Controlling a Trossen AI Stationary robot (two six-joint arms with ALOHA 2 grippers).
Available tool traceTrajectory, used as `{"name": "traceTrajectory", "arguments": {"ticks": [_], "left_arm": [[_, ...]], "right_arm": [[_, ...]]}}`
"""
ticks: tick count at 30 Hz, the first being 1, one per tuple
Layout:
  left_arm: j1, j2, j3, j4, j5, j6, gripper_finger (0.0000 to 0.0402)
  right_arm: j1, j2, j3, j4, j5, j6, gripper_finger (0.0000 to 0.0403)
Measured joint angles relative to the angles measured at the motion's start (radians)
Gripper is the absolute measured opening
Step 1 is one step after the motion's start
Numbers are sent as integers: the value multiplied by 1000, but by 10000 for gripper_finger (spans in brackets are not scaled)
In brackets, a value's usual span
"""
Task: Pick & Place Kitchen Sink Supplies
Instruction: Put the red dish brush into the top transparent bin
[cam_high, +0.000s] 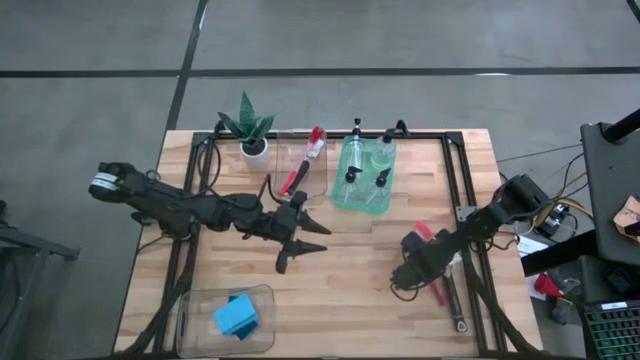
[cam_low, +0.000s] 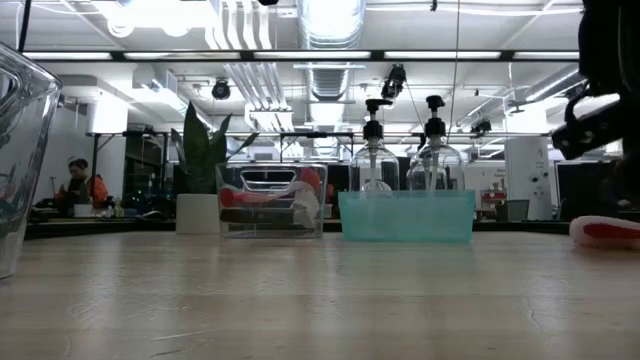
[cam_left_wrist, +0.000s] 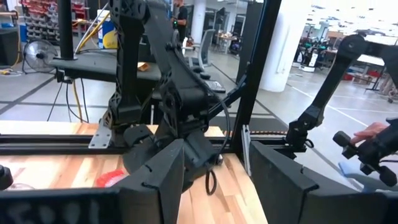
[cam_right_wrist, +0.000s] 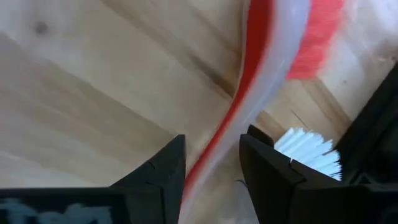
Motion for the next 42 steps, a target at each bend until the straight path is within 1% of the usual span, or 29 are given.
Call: {"name": "traceTrajectory", "arguments": {"ticks": [5, 11, 15, 23, 27, 30, 38, 42], "left_arm": [[-1, 0, -1, 2, 0, 0, 174], [-1, 0, -12, 12, -5, 0, 174], [-4, 0, -14, 15, -7, 2, 174], [-10, 0, -14, -1, -7, 22, 173], [-16, 0, -17, -5, -7, 24, 173], [-18, 0, -20, -1, -7, 35, 172], [-30, 0, -29, -1, -7, 49, 172], [-40, 0, -29, -2, -6, 50, 172]], "right_arm": [[0, 13, -1, -2, -49, -25, 133], [-3, 11, -11, 11, -47, -30, 122], [-5, 6, -35, 77, -43, -50, 108], [-5, -14, -25, 147, -9, -66, 61], [-3, -57, -13, 170, 30, -89, 40], [-1, -104, -5, 204, 67, -129, 37], [-1, -234, -3, 466, 98, -259, 35], [-1, -289, -3, 641, 118, -384, 34]]}}
